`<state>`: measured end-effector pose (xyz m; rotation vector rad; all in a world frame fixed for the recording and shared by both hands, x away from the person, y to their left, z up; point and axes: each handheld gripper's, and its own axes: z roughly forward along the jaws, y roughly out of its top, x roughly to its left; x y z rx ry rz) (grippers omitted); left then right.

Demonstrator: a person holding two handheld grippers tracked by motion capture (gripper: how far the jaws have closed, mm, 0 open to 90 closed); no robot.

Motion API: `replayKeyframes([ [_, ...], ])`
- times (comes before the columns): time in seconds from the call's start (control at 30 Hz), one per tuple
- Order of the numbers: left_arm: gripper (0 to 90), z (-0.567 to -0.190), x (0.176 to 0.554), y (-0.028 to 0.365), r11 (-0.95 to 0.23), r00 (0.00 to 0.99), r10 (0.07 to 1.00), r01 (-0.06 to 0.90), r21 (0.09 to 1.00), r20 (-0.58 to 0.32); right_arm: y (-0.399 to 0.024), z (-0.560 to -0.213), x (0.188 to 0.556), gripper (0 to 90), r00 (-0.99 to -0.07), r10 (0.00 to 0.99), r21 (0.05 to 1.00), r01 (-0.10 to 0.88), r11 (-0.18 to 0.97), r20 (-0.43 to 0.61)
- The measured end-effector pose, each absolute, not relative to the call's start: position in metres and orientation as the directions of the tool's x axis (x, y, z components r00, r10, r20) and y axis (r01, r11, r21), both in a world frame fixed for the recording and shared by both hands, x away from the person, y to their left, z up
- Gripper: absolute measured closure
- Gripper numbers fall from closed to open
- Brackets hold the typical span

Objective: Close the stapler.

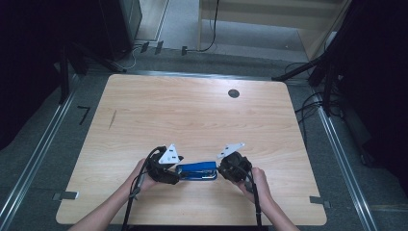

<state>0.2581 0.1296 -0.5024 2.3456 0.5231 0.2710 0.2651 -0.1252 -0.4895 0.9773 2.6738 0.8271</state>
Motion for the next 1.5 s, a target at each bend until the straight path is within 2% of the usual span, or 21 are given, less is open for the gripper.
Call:
replayKeyframes([
  [0.1,57.3,-0.504,0.256,0.125,-0.676,0.902,0.428,0.278,0.682,0.057,-0.130,-0.476,0.265,84.6,-0.753,0.658,0.612,0.530,0.586,0.022],
  [0.27,58.4,-0.505,0.257,0.124,-0.681,0.904,0.424,0.276,0.678,0.058,-0.128,-0.457,0.262,84.1,-0.769,0.635,0.678,0.505,0.534,0.073],
  [0.4,58.4,-0.505,0.257,0.123,-0.686,0.904,0.424,0.278,0.673,0.059,-0.115,-0.466,0.259,84.1,-0.786,0.615,0.631,0.503,0.591,0.051],
  [0.63,58.3,-0.507,0.257,0.122,-0.688,0.902,0.427,0.283,0.669,0.058,-0.114,-0.472,0.257,86.1,-0.790,0.611,0.609,0.505,0.611,0.042],
  [1.17,58.0,-0.508,0.257,0.122,-0.681,0.900,0.432,0.291,0.671,0.048,-0.112,-0.477,0.257,87.9,-0.782,0.621,0.620,0.513,0.594,0.053],
  [1.23,56.1,-0.507,0.257,0.121,-0.678,0.895,0.444,0.298,0.672,0.050,-0.114,-0.476,0.257,84.7,-0.777,0.625,0.632,0.521,0.573,0.074],
  [1.37,40.9,-0.501,0.259,0.124,-0.646,0.869,0.491,0.320,0.693,0.056,-0.123,-0.465,0.259,75.2,-0.765,0.638,0.678,0.518,0.522,0.094],
  [1.4,37.1,-0.499,0.259,0.126,-0.640,0.862,0.504,0.326,0.696,0.061,-0.125,-0.464,0.259,70.7,-0.761,0.642,0.683,0.518,0.514,0.094],
  [1.5,27.4,-0.493,0.260,0.135,-0.606,0.830,0.555,0.361,0.709,0.052,-0.134,-0.464,0.260,50.0,-0.737,0.668,0.684,0.540,0.490,0.103],
])
